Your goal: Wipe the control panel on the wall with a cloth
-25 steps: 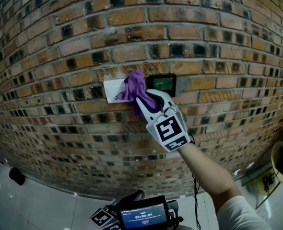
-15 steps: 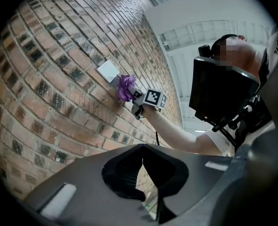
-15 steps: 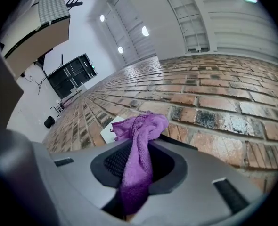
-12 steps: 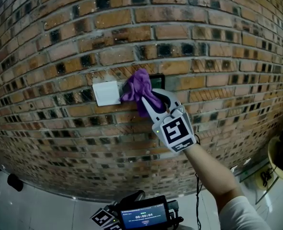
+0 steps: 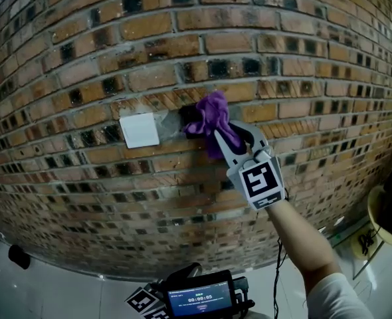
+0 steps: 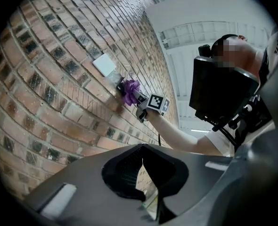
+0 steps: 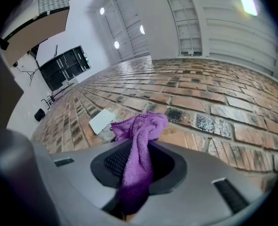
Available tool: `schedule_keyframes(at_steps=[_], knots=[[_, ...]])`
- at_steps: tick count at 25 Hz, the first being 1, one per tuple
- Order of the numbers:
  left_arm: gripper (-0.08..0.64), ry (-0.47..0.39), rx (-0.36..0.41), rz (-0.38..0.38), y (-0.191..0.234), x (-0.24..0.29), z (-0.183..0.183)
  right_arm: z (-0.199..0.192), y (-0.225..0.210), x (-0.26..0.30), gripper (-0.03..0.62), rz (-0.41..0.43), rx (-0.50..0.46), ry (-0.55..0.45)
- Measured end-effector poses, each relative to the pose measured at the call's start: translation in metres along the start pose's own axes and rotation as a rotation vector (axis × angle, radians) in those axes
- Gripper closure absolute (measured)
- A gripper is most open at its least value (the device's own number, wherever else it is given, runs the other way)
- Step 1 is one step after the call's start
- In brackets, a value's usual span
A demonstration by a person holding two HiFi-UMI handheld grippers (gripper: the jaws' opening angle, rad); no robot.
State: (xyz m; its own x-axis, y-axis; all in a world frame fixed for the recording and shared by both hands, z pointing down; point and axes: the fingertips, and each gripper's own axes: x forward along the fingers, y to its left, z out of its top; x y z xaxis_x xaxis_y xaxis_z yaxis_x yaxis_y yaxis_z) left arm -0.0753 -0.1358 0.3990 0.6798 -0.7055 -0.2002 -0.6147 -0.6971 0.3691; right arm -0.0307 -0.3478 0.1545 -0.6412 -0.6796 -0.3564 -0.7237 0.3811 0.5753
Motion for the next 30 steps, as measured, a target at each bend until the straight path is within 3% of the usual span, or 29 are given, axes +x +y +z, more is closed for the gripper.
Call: schedule_keyframes(at_steps=[15, 21, 30], knots=[[0.571, 0.023, -0.008, -0.025, -0.004, 0.009, -0.005, -0.027, -0.060, -0.044, 0.495, -0.151, 0.016, 0.055], [0.571, 0.016, -0.005, -0.011, -0.002, 0.007, -0.003, 0.001, -0.036, -0.033, 0.495, -0.105, 0.014, -0.010], [0.571, 0.005, -0.004, 0.024, 0.005, -0.002, -0.002, 0.054, 0.041, 0.015, 0.495, 0.041, 0.047, -0.122]])
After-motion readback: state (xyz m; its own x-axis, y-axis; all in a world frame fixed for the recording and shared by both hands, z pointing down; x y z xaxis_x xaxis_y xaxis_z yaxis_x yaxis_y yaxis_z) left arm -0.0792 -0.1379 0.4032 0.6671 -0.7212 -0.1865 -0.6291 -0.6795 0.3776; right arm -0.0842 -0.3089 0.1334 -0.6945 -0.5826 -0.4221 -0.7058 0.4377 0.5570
